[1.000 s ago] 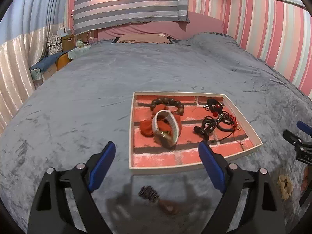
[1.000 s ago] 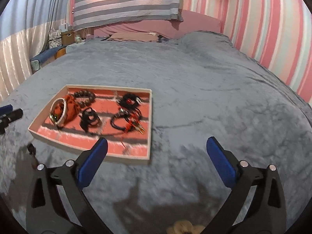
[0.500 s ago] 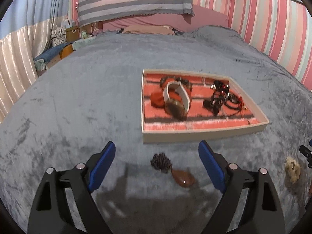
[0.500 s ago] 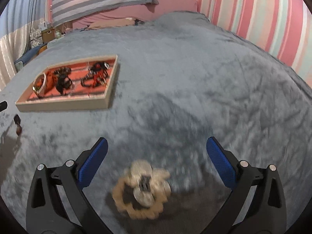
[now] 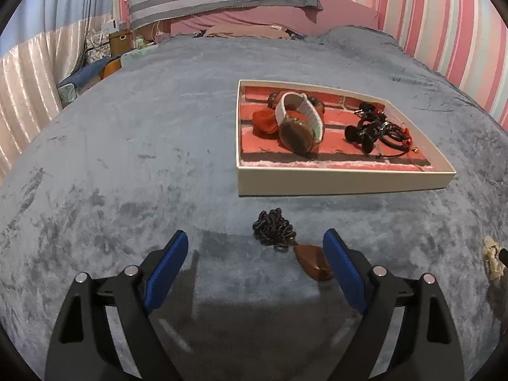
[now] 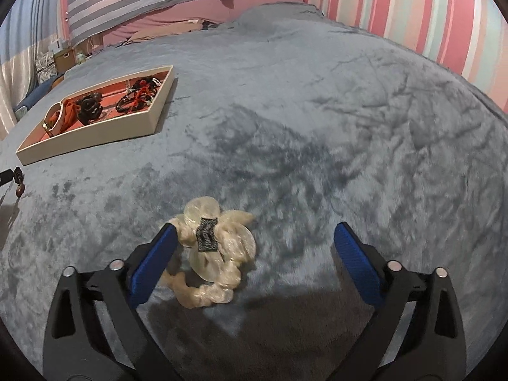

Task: Organize jewelry
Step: 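Withdraw both tools toward the cream scrunchie and black beaded pendant, then grasp the cream scrunchie with the right tool while the left tool grasps the black beaded pendant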

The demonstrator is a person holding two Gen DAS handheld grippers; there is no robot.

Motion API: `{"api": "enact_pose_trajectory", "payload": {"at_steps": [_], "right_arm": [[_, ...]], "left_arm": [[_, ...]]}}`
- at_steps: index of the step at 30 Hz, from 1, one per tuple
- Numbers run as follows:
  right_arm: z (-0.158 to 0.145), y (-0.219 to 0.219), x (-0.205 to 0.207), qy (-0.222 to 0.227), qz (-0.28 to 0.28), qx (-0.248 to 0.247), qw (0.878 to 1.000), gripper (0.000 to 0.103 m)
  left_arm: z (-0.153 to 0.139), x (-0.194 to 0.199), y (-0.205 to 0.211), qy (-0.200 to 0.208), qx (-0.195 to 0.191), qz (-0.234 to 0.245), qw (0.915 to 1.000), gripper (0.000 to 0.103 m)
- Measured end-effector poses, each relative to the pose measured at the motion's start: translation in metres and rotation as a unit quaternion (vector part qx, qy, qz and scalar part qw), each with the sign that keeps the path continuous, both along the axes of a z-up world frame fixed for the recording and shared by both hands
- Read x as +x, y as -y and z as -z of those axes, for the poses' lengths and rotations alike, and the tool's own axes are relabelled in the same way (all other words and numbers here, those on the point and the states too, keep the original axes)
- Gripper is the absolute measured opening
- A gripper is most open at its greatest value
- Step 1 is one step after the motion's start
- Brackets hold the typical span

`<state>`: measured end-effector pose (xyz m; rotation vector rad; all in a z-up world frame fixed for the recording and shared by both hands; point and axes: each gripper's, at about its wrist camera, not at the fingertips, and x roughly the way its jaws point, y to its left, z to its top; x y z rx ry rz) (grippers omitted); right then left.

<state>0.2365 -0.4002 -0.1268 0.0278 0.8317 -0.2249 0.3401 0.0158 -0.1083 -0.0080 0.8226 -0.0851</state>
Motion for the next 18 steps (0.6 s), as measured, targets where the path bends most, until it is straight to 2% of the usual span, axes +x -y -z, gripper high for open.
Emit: {"api": "enact_pose_trajectory", "payload": {"at_steps": [4,8,13,15,18], "right_arm": [[0.007,0.003,0.004,-0.015,0.002,0.009,1.000,0.078],[0.014,-0.001,0.009,-0.025,-0.007,0.009,1.000,0.073],[0.016,-0.006,0.015,-0.030,-0.021,0.012,0.999,0.059],[0.017,-0.008,0.017,-0.032,-0.029,0.017,0.999,0.052],[0.017,-0.015,0.018,-0.033,-0.043,0.016,0.998,0.038]], "left_arm": [[0.004,0.005,-0.002,-0.008,-0.007,-0.001,0.9999,0.085],[0.007,0.014,-0.004,-0.007,-0.006,-0.006,0.9999,0.085],[0.012,0.026,-0.005,-0.021,-0.018,0.000,0.9996,0.083],[0.016,0.029,-0.004,-0.032,-0.026,0.006,0.9991,0.067],[0.018,0.029,-0.005,-0.035,-0.028,0.006,0.9990,0.063]]}}
